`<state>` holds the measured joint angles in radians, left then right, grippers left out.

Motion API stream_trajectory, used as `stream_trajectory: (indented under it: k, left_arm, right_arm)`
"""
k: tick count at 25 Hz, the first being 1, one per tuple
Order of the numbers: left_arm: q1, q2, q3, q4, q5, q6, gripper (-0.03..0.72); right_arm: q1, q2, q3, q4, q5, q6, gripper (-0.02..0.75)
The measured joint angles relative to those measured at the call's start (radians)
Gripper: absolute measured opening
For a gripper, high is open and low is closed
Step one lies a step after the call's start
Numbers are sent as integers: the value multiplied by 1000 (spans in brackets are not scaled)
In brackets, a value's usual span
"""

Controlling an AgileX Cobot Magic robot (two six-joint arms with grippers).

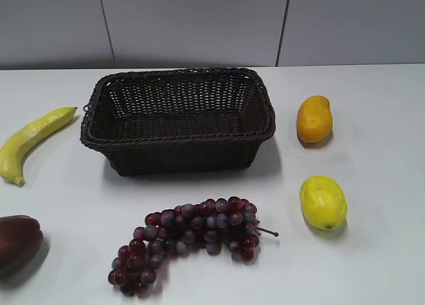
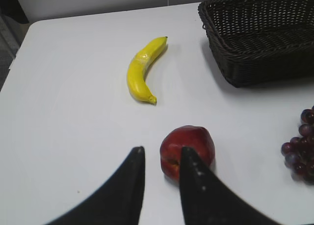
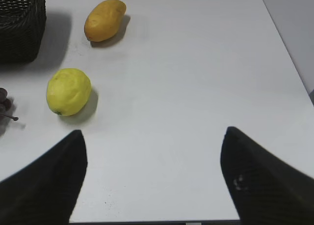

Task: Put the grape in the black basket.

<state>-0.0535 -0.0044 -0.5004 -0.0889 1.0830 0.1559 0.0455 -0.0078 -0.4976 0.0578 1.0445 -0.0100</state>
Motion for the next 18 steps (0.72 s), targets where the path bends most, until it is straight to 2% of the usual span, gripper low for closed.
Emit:
stream_trajectory:
  k: [14,18]
  left_arm:
    - [0,0,0,0,0,0,229]
    - [0,0,0,0,0,0,230]
  right_arm:
    - [0,0,0,0,0,0,647]
    - [0,28,-20,7,-57,0,638]
